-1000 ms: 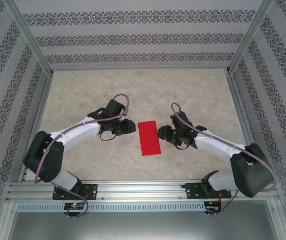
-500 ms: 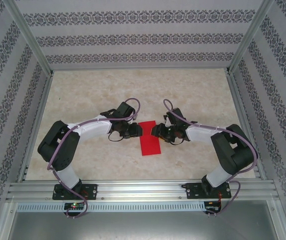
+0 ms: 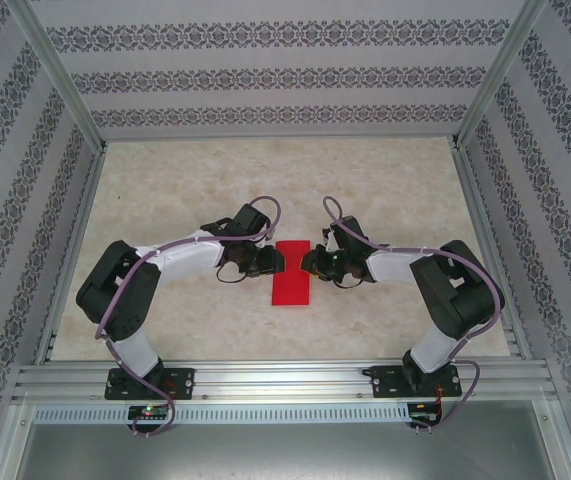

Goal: Fold a paper plane with a square sheet of paper (pick it up from the middle)
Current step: Third fold the triangle at the center of the table.

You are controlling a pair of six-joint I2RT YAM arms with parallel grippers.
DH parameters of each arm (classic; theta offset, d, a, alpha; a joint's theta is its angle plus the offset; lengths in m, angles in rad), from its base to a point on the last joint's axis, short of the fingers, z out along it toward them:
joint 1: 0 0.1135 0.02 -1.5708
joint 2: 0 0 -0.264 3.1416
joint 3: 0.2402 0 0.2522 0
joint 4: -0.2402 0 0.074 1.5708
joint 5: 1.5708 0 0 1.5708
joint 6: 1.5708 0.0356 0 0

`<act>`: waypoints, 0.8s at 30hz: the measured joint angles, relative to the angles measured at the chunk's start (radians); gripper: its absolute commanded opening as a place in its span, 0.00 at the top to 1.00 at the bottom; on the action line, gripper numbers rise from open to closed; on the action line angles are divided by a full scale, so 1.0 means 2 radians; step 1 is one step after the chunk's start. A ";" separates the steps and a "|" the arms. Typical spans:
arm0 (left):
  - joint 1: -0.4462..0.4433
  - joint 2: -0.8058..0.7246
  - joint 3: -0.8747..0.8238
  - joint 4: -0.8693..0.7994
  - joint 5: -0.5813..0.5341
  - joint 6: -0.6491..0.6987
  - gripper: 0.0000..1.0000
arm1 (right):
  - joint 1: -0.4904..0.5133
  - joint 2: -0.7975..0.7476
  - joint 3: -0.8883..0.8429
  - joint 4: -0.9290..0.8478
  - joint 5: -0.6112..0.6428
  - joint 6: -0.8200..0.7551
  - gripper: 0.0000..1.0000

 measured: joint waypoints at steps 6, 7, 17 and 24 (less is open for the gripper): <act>-0.005 -0.044 -0.015 0.002 -0.004 0.056 0.54 | 0.015 0.000 -0.015 0.033 0.013 0.047 0.91; -0.009 -0.054 -0.017 0.001 -0.007 0.069 0.53 | 0.019 0.000 -0.015 0.036 0.014 0.053 0.91; -0.149 -0.113 -0.043 -0.017 -0.121 0.203 0.41 | 0.034 0.000 -0.015 0.047 0.027 0.089 0.92; -0.231 -0.094 -0.048 -0.023 -0.204 0.248 0.39 | 0.034 0.000 -0.014 0.042 0.027 0.089 0.92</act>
